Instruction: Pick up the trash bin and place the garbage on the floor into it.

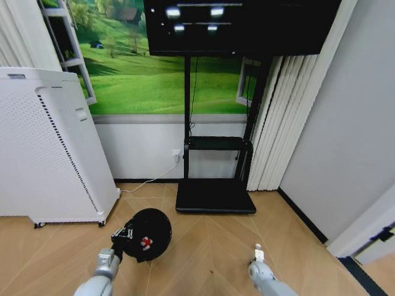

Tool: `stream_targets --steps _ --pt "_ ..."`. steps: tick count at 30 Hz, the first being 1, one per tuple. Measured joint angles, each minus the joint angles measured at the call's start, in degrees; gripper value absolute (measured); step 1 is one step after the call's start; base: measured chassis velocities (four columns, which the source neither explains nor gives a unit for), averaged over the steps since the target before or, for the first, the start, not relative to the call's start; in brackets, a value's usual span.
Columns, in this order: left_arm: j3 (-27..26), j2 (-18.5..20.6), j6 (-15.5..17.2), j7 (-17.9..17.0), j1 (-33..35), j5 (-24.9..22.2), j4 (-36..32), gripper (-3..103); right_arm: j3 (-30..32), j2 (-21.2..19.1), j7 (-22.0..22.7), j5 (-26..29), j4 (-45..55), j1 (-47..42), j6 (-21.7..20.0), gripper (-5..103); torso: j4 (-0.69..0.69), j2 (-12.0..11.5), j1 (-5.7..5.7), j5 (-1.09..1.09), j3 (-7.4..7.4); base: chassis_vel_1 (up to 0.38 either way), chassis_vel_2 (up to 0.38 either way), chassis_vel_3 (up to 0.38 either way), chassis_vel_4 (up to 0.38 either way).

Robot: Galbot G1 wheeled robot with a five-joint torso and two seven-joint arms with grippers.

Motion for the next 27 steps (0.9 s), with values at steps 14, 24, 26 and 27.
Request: stream_targets --steps 14,24,26,27 --pt "4.31 -0.61 0.09 0.0 -4.15 -0.11 0.75 7 6.09 -12.91 2.95 7.7 28.86 -8.66 -1.92 24 -0.01 -0.01 0.0 -0.02 0.0 0.0 0.0 0.0 0.0" --pt "6.12 -2.32 0.11 0.13 -7.01 -0.12 1.91 7 7.38 -17.5 -4.02 4.41 46.92 -13.55 6.1 24 0.02 0.0 0.0 -0.04 -0.01 0.0 0.0 0.0 0.0" --pt "6.09 -2.36 0.11 0.17 -7.75 -0.14 2.29 7 7.38 -17.79 -6.47 2.53 48.67 -14.1 9.03 24 0.03 -0.01 0.0 -0.03 -0.01 0.0 0.0 0.0 0.0" --pt "6.09 -2.36 0.11 0.17 -7.75 -0.14 2.29 7 7.38 -17.79 -6.47 2.53 48.67 -14.1 9.03 24 0.03 -0.01 0.0 -0.03 -0.01 0.0 0.0 0.0 0.0"
